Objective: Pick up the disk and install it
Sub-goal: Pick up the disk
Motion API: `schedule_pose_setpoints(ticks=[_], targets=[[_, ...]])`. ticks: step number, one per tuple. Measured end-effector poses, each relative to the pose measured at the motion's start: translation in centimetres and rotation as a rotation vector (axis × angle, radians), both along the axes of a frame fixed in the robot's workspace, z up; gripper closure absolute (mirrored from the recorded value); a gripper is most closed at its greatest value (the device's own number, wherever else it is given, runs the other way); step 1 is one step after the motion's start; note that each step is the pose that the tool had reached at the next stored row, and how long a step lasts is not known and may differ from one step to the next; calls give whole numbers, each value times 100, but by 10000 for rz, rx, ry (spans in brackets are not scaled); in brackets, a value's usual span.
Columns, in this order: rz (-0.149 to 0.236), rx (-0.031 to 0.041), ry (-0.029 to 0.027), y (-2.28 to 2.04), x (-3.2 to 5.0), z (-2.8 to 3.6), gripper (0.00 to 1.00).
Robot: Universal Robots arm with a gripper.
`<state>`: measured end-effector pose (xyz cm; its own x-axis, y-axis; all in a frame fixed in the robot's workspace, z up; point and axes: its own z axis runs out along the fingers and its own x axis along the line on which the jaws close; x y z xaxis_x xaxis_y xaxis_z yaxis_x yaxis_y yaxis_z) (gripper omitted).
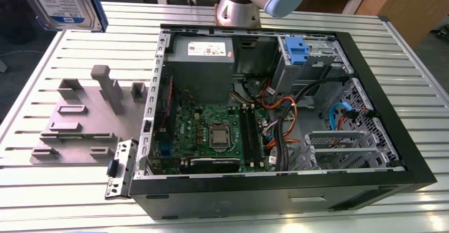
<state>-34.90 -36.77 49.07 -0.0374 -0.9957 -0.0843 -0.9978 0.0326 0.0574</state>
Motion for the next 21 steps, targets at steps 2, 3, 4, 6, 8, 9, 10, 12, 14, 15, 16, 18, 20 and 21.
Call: schedule_pose_setpoints(ticks=[2,3,4,6,8,9,10,12,14,15,16,18,20,21], targets=[[-2,1,0,0,4,2,65],[-2,2,-1,0,5,10,65],[-1,1,0,0,6,25,65],[-1,0,0,0,7,62,65],[0,0,0,0,8,77,65],[-1,1,0,0,8,77,65],[0,1,0,0,9,77,65],[2,-1,2,2,28,78,65],[0,1,0,8,73,76,65],[0,0,0,11,99,76,65],[0,0,2,14,129,76,65],[0,0,1,21,188,74,65],[0,0,0,29,250,73,65],[0,1,0,33,283,72,65]])
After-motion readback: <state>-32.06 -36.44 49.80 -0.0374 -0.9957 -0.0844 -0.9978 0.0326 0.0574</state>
